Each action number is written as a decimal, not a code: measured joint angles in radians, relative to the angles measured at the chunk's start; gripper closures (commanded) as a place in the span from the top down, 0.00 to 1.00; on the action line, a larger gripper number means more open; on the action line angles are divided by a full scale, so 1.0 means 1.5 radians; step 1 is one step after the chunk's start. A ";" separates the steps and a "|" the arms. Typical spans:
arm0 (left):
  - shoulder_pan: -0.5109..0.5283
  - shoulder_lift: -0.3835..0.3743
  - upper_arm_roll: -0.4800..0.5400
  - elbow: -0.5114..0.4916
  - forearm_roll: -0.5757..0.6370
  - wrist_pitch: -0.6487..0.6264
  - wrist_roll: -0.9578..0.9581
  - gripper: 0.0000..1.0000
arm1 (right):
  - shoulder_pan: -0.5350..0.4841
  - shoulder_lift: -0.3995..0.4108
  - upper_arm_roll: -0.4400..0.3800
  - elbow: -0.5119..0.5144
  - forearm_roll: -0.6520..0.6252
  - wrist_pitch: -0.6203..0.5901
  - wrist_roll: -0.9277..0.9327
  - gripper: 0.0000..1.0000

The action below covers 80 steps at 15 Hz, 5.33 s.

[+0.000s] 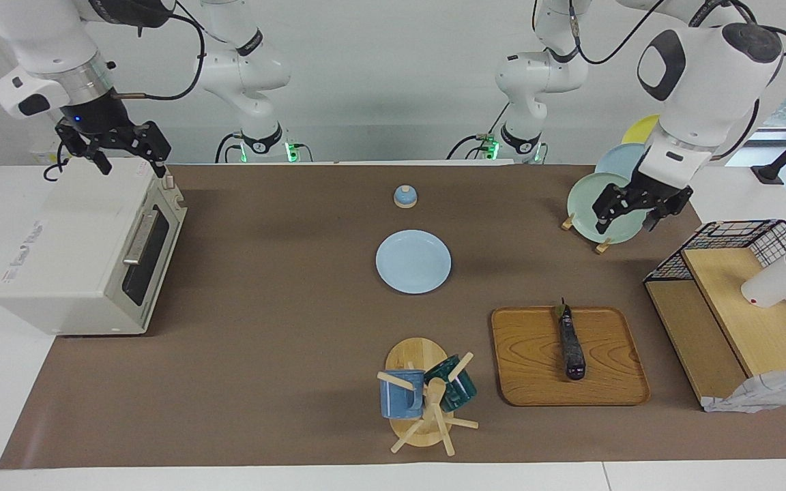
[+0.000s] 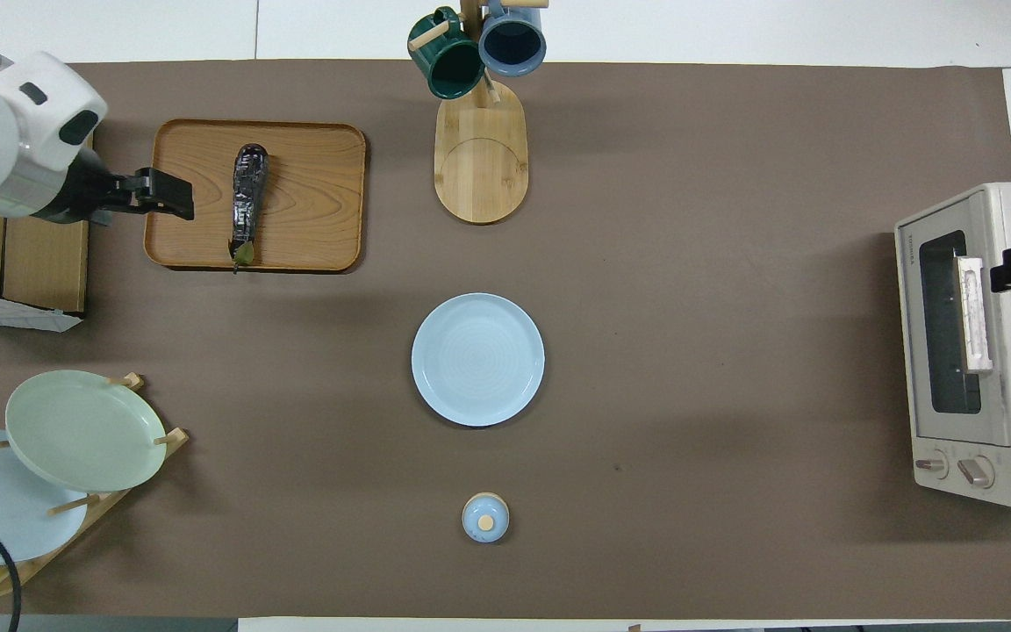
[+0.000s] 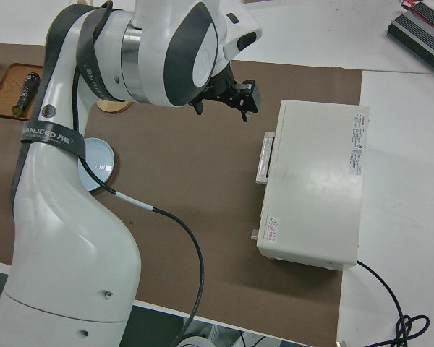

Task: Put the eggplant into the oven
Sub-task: 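Reach the left gripper to the eggplant on the wooden tray and grasp it, then carry the eggplant to the blue plate while the right gripper reaches the oven, then release the eggplant on the plate while the right gripper opens the oven door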

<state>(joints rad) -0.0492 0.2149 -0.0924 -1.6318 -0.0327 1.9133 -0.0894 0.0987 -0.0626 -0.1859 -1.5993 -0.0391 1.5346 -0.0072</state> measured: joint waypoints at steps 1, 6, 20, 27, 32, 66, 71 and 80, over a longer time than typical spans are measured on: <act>-0.008 0.022 -0.001 0.002 0.000 0.018 0.003 1.00 | 0.000 0.000 0.000 0.000 0.000 0.000 0.000 1.00; -0.037 0.096 -0.002 0.003 0.000 0.077 0.037 1.00 | 0.000 0.000 0.000 0.000 0.000 0.000 0.000 1.00; -0.014 0.273 0.008 0.133 0.003 0.149 0.158 0.99 | 0.000 0.000 0.000 0.000 0.000 0.000 0.000 1.00; -0.016 0.276 0.007 0.084 0.009 0.195 0.169 0.71 | -0.002 0.000 -0.003 0.000 0.000 0.000 -0.001 1.00; -0.015 0.274 0.007 0.085 0.009 0.192 0.170 0.00 | -0.007 0.000 -0.006 -0.007 0.000 0.003 -0.002 0.00; -0.374 0.020 -0.003 -0.286 -0.082 0.311 -0.248 0.00 | -0.035 0.003 -0.001 -0.295 -0.089 0.294 -0.053 0.00; -0.374 0.025 -0.002 -0.279 -0.082 0.314 -0.249 1.00 | 0.019 0.037 0.007 -0.332 -0.015 0.375 -0.041 0.00; -0.220 0.000 0.017 -0.071 -0.082 0.048 -0.120 1.00 | 0.049 0.129 0.018 -0.365 0.021 0.505 -0.001 0.00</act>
<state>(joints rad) -0.3797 0.2149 -0.0670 -1.7383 -0.1563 1.9851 -0.2697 0.1718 0.1316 -0.1596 -2.1464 -0.0069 2.2926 -0.0080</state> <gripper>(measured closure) 0.000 0.991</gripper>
